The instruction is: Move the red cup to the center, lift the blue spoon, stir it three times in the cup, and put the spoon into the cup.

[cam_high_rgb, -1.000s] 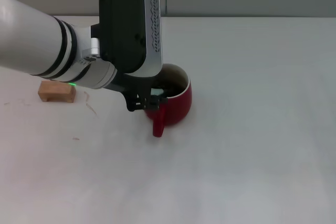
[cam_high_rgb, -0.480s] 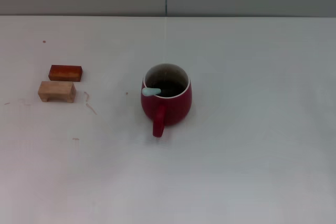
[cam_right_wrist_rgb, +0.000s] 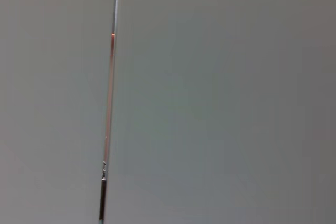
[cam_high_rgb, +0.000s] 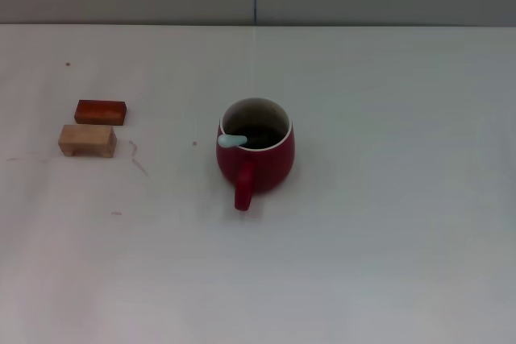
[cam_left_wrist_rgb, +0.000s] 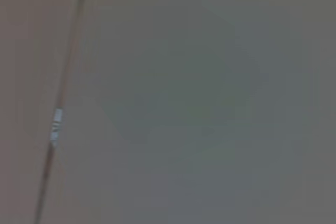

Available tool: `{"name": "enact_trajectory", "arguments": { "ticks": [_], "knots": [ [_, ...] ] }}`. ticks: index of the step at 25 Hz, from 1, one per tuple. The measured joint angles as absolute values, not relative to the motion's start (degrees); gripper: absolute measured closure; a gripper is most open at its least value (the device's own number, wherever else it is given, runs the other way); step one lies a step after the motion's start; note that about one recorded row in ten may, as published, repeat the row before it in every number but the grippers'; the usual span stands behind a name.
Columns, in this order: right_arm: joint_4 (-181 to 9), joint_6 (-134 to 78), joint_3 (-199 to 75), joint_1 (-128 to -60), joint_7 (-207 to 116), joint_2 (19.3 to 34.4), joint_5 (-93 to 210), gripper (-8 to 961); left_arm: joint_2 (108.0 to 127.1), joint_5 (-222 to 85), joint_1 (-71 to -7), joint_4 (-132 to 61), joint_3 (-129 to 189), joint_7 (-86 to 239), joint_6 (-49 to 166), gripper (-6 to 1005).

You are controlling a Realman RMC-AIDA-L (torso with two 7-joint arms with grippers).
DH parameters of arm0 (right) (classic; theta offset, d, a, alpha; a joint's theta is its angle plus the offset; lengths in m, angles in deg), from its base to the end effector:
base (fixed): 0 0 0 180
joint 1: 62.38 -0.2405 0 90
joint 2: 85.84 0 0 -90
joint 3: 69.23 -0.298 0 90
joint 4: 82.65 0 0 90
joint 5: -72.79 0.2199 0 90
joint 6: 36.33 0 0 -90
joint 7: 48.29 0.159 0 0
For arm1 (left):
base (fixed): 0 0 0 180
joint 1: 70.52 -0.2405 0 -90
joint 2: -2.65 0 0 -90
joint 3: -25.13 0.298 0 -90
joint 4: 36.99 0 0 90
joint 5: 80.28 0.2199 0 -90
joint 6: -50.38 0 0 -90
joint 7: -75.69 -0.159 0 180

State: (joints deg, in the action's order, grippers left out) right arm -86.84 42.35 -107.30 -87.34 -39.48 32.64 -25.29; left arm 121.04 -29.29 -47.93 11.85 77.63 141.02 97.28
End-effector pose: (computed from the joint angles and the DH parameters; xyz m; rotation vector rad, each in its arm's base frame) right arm 0.4261 0.3347 0.0594 -1.1574 0.4527 0.6004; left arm -0.3094 0.4421 0.1174 -1.5614 -0.5954 -0.9964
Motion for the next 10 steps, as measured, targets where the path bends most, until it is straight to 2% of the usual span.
{"name": "enact_trajectory", "arguments": {
  "ticks": [6,10],
  "knots": [
    [-89.50,44.95,-108.43,-87.37,-39.51,32.61,-25.29,306,121.30,-54.00,-45.18,-11.81,76.85,96.56,107.90,403],
    [-89.92,45.57,-108.51,-87.36,-39.84,32.21,-24.69,306,121.27,-63.00,-43.32,-21.75,76.80,83.46,113.36,403]
  ]
}}
